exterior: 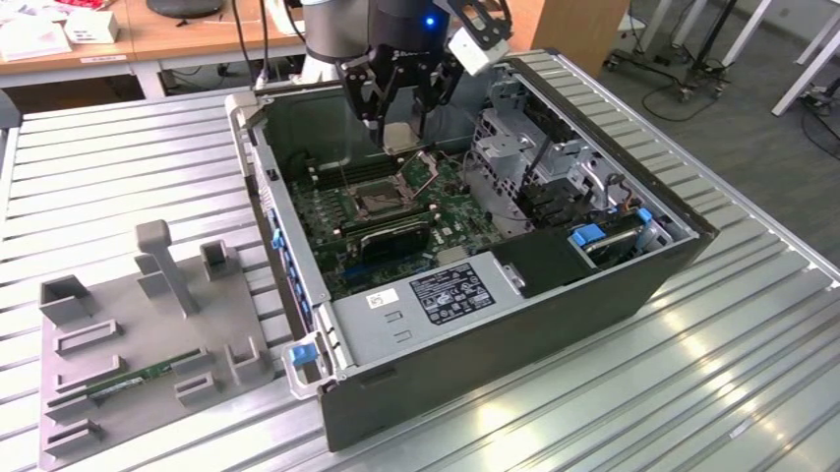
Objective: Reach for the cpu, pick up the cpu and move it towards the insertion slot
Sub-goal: 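Pick up the cpu and move it towards the insertion slot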
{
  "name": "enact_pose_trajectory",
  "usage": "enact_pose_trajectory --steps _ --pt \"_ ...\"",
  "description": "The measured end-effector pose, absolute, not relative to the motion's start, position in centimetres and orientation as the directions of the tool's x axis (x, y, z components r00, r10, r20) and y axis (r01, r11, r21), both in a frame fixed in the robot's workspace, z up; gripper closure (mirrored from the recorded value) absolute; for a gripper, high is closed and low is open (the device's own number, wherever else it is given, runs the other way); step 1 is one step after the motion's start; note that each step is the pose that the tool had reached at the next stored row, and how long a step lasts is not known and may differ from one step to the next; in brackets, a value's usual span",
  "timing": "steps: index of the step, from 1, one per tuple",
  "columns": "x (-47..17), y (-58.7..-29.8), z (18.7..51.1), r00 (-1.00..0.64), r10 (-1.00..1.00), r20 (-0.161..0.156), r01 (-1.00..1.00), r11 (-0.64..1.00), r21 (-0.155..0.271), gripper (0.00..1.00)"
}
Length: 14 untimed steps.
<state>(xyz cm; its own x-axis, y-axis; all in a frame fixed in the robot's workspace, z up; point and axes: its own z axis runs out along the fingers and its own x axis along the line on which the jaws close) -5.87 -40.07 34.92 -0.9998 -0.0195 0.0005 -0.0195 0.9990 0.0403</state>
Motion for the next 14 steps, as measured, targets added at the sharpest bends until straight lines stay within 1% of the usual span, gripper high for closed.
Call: enact_pose_trajectory --steps 14 --pt "-5.9 -39.0 34.6 -1.0 -0.019 0.0 -0.019 0.999 0.04 0.46"
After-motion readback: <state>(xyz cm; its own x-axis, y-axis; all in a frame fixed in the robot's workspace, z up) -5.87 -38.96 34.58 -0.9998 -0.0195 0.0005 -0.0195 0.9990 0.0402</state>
